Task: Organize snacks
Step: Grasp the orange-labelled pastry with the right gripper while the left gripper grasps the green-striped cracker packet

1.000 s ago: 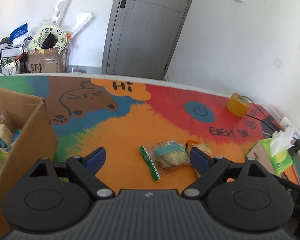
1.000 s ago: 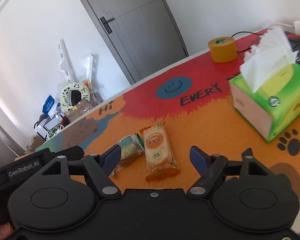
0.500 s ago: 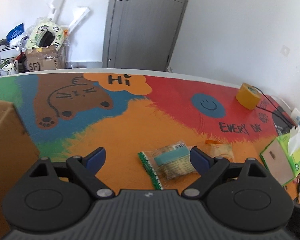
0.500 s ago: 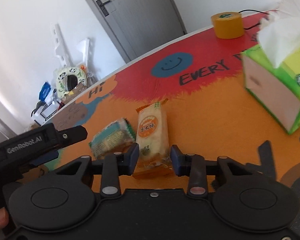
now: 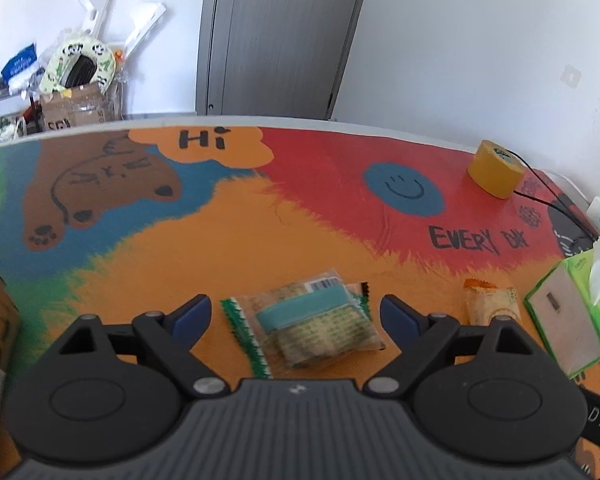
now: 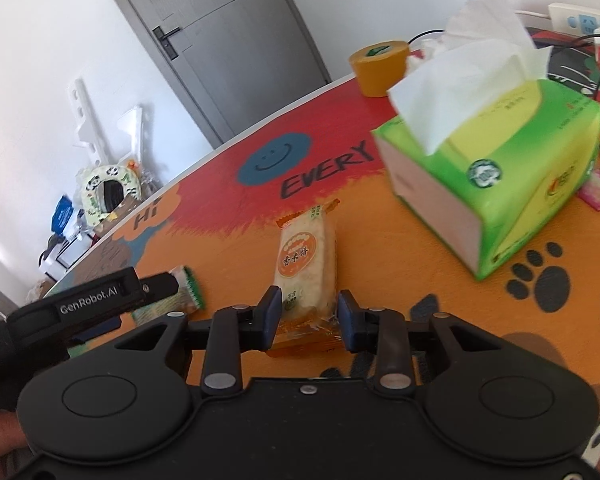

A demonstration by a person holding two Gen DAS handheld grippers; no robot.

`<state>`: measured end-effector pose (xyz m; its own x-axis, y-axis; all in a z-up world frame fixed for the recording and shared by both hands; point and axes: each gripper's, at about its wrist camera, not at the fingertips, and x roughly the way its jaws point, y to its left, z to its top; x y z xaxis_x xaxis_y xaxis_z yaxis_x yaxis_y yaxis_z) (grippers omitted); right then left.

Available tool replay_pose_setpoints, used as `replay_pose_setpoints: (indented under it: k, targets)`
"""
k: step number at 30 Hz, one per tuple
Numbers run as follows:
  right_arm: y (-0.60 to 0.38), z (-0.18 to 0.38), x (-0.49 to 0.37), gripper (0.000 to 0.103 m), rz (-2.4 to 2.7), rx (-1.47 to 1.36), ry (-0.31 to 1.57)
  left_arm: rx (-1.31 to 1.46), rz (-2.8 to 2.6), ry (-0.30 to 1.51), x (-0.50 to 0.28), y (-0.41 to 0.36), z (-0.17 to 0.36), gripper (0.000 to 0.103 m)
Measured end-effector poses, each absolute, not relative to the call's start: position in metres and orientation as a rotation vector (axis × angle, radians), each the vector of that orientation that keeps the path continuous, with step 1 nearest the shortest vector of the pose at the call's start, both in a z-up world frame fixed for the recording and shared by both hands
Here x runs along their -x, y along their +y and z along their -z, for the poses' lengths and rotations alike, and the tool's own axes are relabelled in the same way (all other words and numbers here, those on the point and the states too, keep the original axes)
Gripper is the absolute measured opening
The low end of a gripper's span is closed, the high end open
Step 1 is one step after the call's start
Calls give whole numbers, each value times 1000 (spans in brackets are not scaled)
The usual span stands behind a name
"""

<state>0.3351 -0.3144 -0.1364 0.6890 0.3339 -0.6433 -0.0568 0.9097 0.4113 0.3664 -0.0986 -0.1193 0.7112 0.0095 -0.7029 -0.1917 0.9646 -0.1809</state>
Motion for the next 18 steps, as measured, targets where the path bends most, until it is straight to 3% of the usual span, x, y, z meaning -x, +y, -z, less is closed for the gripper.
replay_pose_setpoints:
  k: [7,9,11,14,18]
  targets:
    - [-311,136,-339,35,-217,-359,783,144,-172,756,-372,-121,133,92]
    - [-311,136,-339,39,-215,-363,786,125,-179,748,-371,-124,135,92]
    - [-309,136,-339,48,-208,-353,781,129,-179,743,-368,-124,135,91]
    - [-299,133,-342,60,-229,-314,755,143,-190,733,-364,-120,133,85]
    - [-289,136,-350,60,-221,-278,769,142,-186,721,-356,-115,132,71]
